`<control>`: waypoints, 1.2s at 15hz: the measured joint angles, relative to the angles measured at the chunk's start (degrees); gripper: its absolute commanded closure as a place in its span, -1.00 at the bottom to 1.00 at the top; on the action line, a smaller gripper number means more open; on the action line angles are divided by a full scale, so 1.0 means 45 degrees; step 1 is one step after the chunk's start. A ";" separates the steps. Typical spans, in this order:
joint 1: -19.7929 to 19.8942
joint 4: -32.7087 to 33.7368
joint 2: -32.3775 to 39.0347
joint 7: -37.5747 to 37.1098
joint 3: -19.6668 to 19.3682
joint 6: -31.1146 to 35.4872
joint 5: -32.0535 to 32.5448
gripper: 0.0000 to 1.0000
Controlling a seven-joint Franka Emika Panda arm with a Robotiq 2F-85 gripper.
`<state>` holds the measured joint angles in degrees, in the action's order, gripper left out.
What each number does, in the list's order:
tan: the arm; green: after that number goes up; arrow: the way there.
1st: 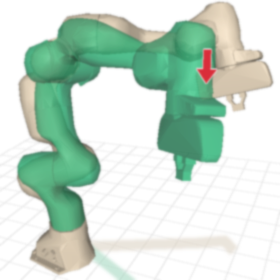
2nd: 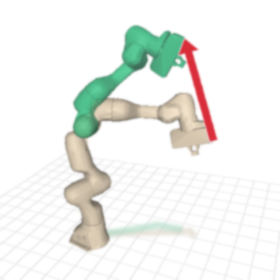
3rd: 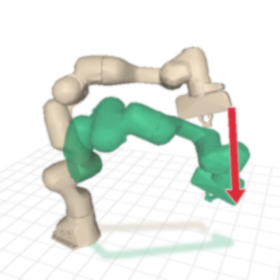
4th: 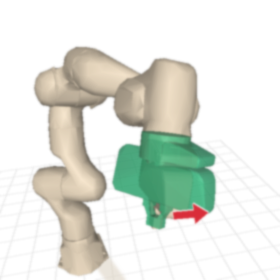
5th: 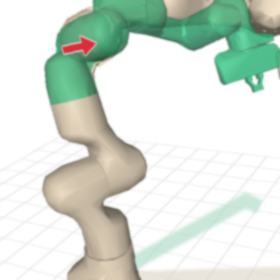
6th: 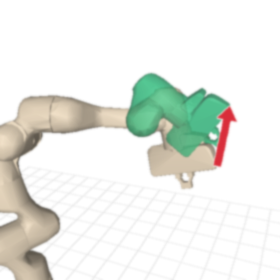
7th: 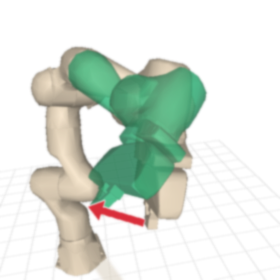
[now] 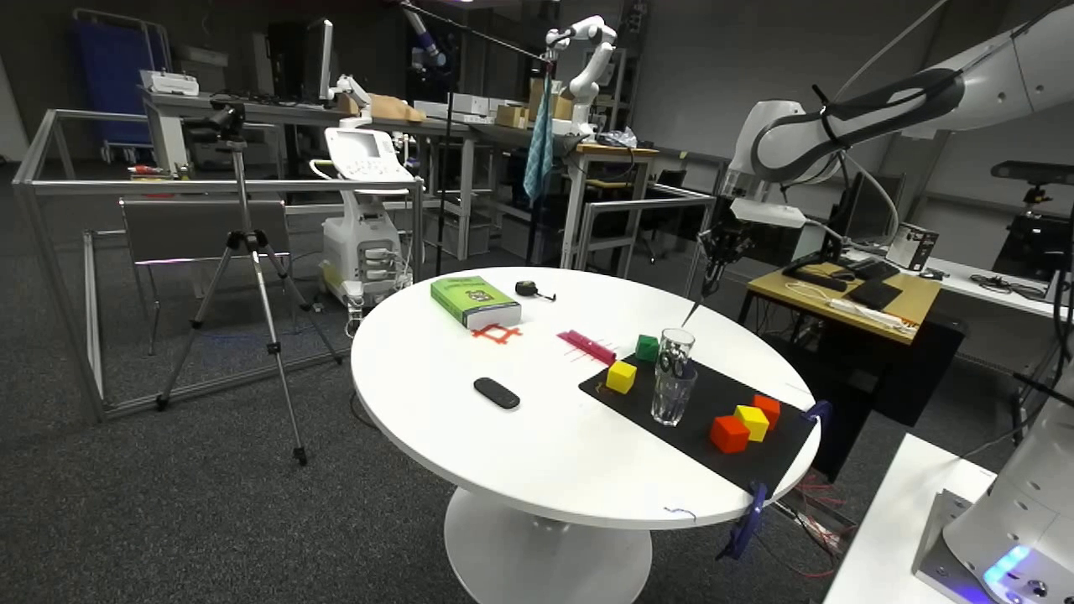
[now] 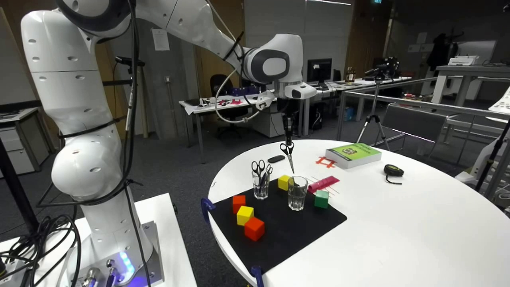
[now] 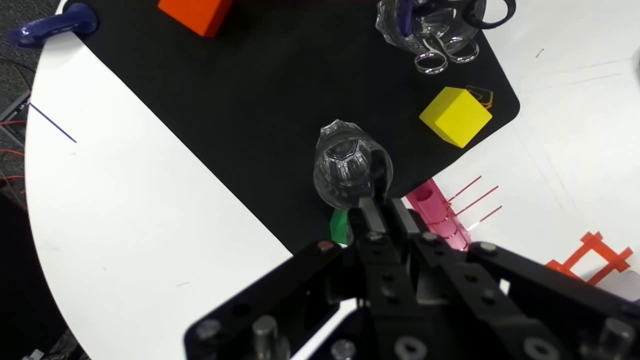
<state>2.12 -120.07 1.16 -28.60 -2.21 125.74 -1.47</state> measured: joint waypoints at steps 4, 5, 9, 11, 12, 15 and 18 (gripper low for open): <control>0.0007 0.0012 0.0161 -0.0005 -0.0025 0.0002 0.0017 0.96; 0.0008 0.0027 0.0213 -0.0005 -0.0040 0.0002 0.0017 0.96; 0.0016 0.0088 0.0360 -0.0005 -0.0162 0.0018 0.0017 0.96; 0.0038 0.0192 0.0480 -0.0005 -0.0229 0.0018 0.0017 0.96; 0.0048 0.0279 0.0577 -0.0005 -0.0258 0.0018 0.0017 0.96; 0.0056 0.0555 0.0892 -0.0006 -0.0311 0.0018 0.0011 0.96; 0.0056 0.0919 0.1262 -0.0017 -0.0322 0.0018 0.0011 0.96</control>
<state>2.37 -115.93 6.84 -28.67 -3.66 125.82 -1.43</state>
